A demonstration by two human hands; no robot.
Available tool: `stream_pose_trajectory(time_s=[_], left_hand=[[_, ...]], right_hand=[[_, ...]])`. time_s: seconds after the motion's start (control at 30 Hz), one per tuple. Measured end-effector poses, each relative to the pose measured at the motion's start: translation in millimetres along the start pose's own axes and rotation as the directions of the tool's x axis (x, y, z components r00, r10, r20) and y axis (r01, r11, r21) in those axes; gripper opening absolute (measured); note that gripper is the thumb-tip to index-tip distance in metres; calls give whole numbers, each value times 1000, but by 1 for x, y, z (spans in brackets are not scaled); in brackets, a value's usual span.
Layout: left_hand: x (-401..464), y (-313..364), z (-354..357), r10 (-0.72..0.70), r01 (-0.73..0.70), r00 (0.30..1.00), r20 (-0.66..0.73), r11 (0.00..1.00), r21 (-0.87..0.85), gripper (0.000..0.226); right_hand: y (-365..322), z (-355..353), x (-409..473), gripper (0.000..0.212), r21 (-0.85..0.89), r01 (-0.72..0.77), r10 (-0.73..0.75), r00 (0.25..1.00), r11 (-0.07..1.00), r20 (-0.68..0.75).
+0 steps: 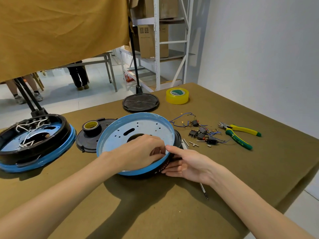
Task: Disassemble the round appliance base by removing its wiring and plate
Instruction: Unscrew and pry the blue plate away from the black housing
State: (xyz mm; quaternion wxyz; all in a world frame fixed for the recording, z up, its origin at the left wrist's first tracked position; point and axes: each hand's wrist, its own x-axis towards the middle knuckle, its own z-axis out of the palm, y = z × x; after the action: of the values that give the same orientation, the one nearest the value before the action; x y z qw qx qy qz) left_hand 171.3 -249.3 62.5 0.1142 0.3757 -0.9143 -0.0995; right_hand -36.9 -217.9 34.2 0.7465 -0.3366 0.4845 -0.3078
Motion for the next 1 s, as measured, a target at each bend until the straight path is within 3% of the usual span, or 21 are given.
stream_pose_trajectory(time_s=[0.27,0.47,0.63,0.8,1.0], left_hand=[[-5,4,-6,57,-55,998,9,991,-124,11],[-6,11,-2,159,-160,987,17,985,62,19],[-5,17,-2,139,-139,990,11,982,131,23],[-12,16,-5,88,-88,996,-1,995,-53,16],[-13,17,-2,103,-103,994,-36,995,-5,17]], right_hand=[[12,-2,-4,51,63,105,-109,992,992,67],[24,-1,-7,50,126,201,-210,976,971,61],[27,2,-10,54,101,240,-245,969,966,39],[31,2,-12,53,83,263,-269,960,961,72],[31,7,-11,58,97,273,-278,960,957,33]])
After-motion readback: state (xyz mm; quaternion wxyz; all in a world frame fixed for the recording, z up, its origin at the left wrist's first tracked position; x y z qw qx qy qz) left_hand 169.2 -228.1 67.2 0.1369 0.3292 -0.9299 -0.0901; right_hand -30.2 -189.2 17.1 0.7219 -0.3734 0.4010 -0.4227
